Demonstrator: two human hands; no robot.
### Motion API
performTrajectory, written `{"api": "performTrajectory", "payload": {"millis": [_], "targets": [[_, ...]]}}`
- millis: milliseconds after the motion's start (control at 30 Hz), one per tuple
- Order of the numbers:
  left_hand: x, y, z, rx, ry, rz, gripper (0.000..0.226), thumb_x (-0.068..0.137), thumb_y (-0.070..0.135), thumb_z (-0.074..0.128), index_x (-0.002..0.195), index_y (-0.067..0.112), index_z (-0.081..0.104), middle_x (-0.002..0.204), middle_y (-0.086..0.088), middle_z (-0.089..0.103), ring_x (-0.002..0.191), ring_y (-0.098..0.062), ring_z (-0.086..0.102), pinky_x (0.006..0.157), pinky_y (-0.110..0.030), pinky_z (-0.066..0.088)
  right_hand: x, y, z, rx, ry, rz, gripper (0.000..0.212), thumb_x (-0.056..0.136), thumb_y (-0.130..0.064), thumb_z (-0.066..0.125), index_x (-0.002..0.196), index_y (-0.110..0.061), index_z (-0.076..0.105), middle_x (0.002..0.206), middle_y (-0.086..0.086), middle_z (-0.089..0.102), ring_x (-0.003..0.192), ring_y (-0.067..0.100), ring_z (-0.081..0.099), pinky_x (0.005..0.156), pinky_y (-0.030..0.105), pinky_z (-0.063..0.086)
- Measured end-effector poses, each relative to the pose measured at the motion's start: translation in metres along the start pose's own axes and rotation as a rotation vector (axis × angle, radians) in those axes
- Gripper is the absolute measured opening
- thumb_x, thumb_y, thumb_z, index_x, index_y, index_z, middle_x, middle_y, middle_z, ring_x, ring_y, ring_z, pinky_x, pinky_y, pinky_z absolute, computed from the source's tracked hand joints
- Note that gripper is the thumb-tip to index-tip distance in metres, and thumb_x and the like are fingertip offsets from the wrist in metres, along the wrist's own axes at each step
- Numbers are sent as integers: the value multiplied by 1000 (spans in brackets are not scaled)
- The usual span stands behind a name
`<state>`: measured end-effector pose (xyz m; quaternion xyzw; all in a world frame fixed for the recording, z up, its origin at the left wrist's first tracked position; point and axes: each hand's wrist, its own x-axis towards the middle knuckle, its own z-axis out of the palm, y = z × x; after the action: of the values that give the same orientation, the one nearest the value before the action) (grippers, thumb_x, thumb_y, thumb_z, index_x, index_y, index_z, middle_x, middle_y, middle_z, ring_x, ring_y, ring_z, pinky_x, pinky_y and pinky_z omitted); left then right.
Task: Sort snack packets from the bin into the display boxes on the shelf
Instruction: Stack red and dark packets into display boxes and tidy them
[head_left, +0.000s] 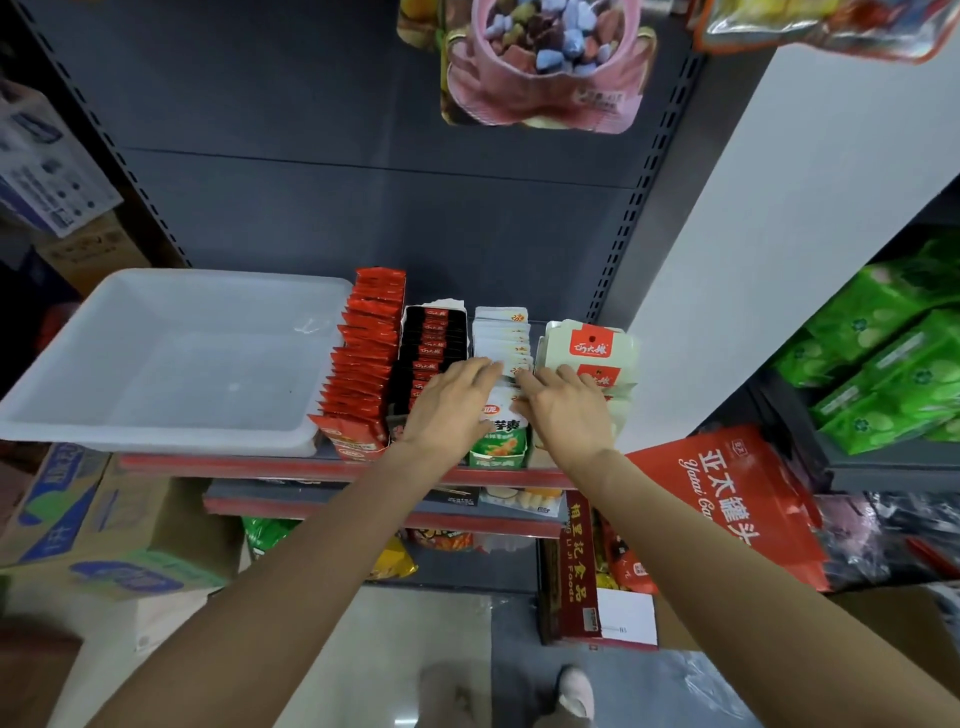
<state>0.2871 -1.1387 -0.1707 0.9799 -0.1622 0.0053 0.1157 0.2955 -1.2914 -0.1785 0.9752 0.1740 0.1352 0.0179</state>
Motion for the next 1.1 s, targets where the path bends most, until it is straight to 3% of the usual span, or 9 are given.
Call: {"api": "performTrajectory", "payload": {"millis": [67,167,267,433,667,833,900,1000,1100], "targets": [[0,2,1,23,-4,-24,76,91,26,60,150,17,14,154,-3,20,141,-19,20,114,-33,22,4,5,-2,43,-46,-56,31,69,-31,81,88,-12,67,73,6,66,69,27,62,57,31,47],[4,8,6,95,-27,-16,76,95,31,52,151,17,2,159,-2,0,146,-18,4,119,-34,11,10,23,-10,155,-191,-141,43,87,-41,60,123,-18,57,108,4,64,104,26,57,83,36,43],[12,10,12,161,-106,47,72,100,31,40,149,16,-11,156,0,-18,145,-14,-13,120,-33,-1,5,48,-16,173,-264,-198,59,86,-41,62,138,-22,42,127,1,56,121,23,48,97,37,39],[17,9,12,103,-165,-61,74,100,25,39,147,18,-17,154,1,-25,143,-13,-19,117,-32,-6,-10,55,-8,145,-115,-248,56,70,-16,80,122,-12,59,116,10,59,103,30,60,82,42,52],[10,39,8,11,-187,-111,83,90,27,47,150,13,-9,157,-2,-18,143,-12,-19,116,-31,-10,-11,69,-12,335,-54,-273,68,80,-30,72,139,-15,44,141,9,44,128,28,43,105,41,39],[22,60,-16,-361,9,-119,70,93,11,45,152,20,8,158,9,1,144,-2,-4,118,-23,0,-2,103,-28,606,-125,13,65,94,-44,48,148,-17,25,156,2,21,144,19,16,116,34,18],[35,71,-19,-366,-19,-60,76,92,24,53,152,20,5,158,10,-4,144,-4,-5,119,-25,2,1,115,-24,677,-228,78,62,97,-41,42,149,-15,22,155,4,25,143,19,20,115,31,18],[55,79,-12,-65,-164,50,121,71,68,63,149,19,-15,155,6,-25,142,-9,-23,116,-31,-11,3,125,-23,741,-165,32,43,98,-21,46,140,-14,42,137,6,48,127,22,42,101,22,29],[69,82,-8,128,-216,63,137,61,69,71,146,14,-21,156,-3,-23,143,-16,-23,117,-35,-12,3,132,-25,864,-125,2,31,94,-10,51,122,-18,61,116,1,63,98,14,57,85,16,38]]}}
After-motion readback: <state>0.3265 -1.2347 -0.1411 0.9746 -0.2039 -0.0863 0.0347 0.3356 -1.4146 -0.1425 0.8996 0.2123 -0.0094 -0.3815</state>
